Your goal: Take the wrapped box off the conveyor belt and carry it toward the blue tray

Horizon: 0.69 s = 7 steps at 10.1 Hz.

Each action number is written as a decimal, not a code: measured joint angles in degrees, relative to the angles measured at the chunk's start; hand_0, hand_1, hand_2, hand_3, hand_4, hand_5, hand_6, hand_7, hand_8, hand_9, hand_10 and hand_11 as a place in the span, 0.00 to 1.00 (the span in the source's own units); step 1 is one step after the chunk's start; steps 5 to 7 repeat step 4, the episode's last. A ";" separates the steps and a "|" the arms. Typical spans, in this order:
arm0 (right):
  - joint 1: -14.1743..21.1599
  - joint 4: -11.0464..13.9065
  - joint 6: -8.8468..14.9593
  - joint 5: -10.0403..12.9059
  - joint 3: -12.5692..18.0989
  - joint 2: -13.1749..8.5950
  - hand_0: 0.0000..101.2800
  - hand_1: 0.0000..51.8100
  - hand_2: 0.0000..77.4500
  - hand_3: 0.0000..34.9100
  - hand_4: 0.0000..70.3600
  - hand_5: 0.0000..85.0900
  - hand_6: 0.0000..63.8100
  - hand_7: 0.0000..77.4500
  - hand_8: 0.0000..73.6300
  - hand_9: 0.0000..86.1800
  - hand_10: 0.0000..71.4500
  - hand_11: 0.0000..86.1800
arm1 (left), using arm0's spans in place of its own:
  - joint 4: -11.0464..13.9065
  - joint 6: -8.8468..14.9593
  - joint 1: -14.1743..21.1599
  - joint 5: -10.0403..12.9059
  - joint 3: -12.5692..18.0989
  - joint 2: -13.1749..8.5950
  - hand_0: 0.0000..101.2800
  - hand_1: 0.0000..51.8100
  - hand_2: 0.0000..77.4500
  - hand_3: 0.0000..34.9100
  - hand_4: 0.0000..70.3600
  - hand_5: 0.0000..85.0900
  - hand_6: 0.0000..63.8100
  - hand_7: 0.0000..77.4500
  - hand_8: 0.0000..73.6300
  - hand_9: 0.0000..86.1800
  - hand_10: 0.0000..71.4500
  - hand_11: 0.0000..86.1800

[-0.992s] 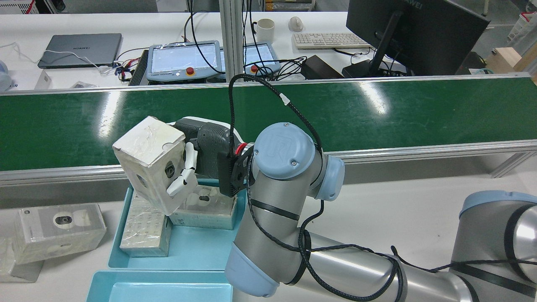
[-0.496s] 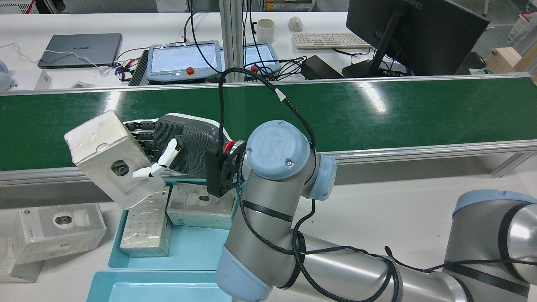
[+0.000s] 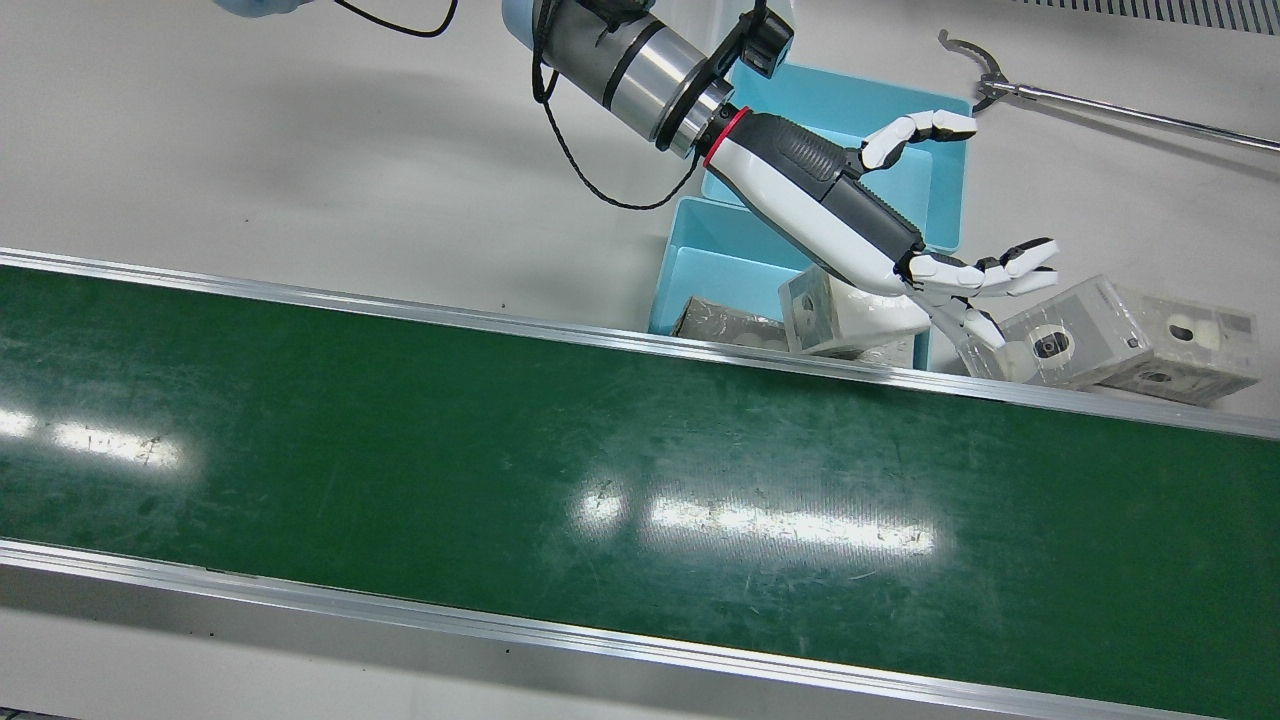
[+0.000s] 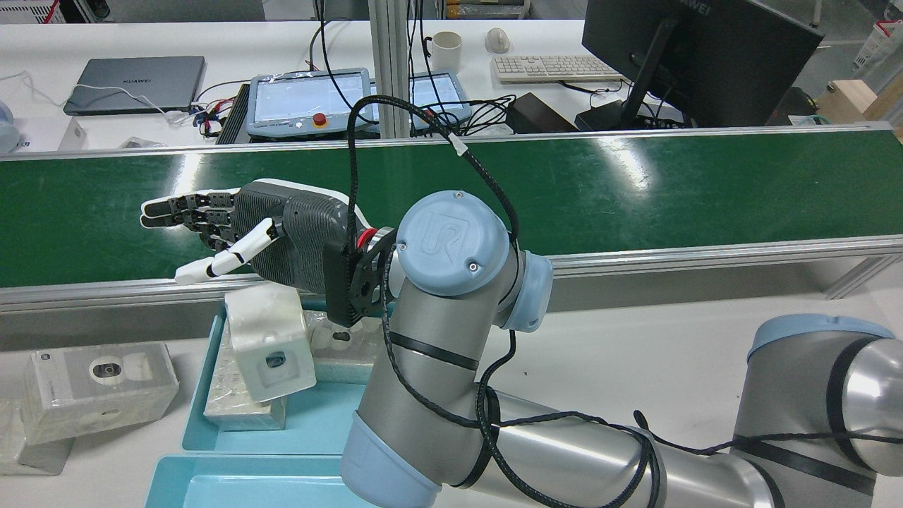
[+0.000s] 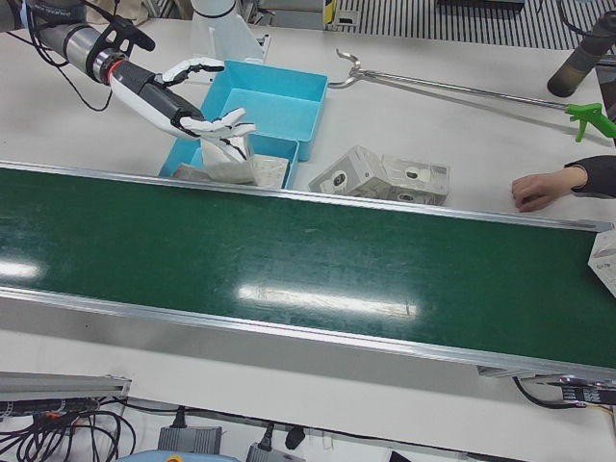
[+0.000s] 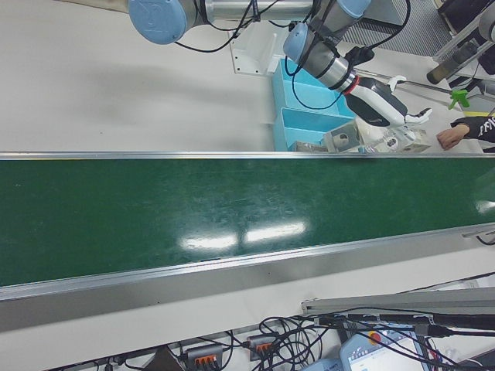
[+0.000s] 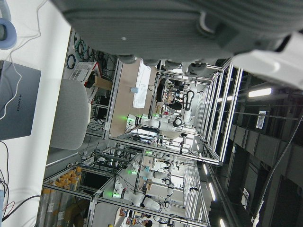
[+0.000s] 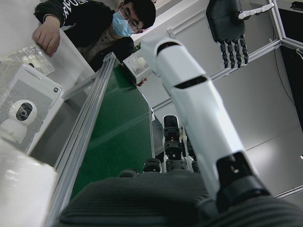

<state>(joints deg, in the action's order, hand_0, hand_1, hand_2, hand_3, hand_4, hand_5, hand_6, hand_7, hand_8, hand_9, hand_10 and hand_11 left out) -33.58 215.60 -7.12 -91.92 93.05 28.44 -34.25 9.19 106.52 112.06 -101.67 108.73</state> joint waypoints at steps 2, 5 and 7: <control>-0.01 0.00 0.00 0.02 0.11 0.07 0.58 0.55 0.33 0.00 0.29 0.28 0.15 0.18 0.02 0.04 0.00 0.01 | 0.00 0.00 0.00 0.00 0.00 0.00 0.00 0.00 0.01 0.00 0.00 0.01 0.01 0.01 0.01 0.00 0.01 0.01; -0.56 -0.05 0.00 0.61 1.13 1.54 0.58 0.55 0.33 0.04 0.28 0.29 0.15 0.19 0.02 0.06 0.00 0.01 | 0.00 0.00 0.00 0.00 0.00 0.00 0.00 0.00 0.01 0.00 0.00 0.01 0.01 0.01 0.01 0.00 0.01 0.01; -0.56 -0.05 0.00 0.61 1.13 1.54 0.58 0.55 0.33 0.04 0.28 0.29 0.15 0.19 0.02 0.06 0.00 0.01 | 0.00 0.00 0.00 0.00 0.00 0.00 0.00 0.00 0.01 0.00 0.00 0.01 0.01 0.01 0.01 0.00 0.01 0.01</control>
